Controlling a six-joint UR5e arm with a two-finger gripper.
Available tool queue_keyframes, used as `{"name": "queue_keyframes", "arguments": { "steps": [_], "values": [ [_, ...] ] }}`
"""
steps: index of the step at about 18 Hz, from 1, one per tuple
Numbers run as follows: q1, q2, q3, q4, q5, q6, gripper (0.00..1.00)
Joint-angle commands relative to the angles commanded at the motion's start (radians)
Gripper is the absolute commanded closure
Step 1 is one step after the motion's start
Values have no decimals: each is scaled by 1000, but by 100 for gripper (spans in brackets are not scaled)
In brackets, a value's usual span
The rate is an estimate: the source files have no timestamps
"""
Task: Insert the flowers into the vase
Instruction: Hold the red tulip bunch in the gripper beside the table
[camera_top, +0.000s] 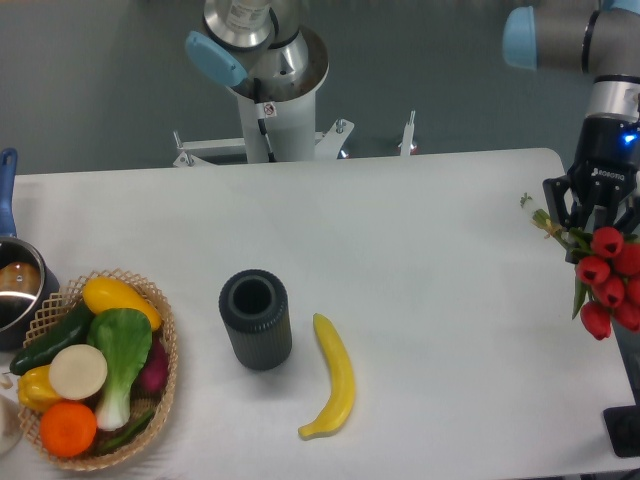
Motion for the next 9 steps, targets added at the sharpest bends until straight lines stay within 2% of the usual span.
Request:
{"name": "queue_keyframes", "arguments": {
  "steps": [3, 9],
  "values": [
    [-2, 14, -23, 0, 0, 5, 75],
    [-3, 14, -11, 0, -17, 5, 75]
  ]
}}
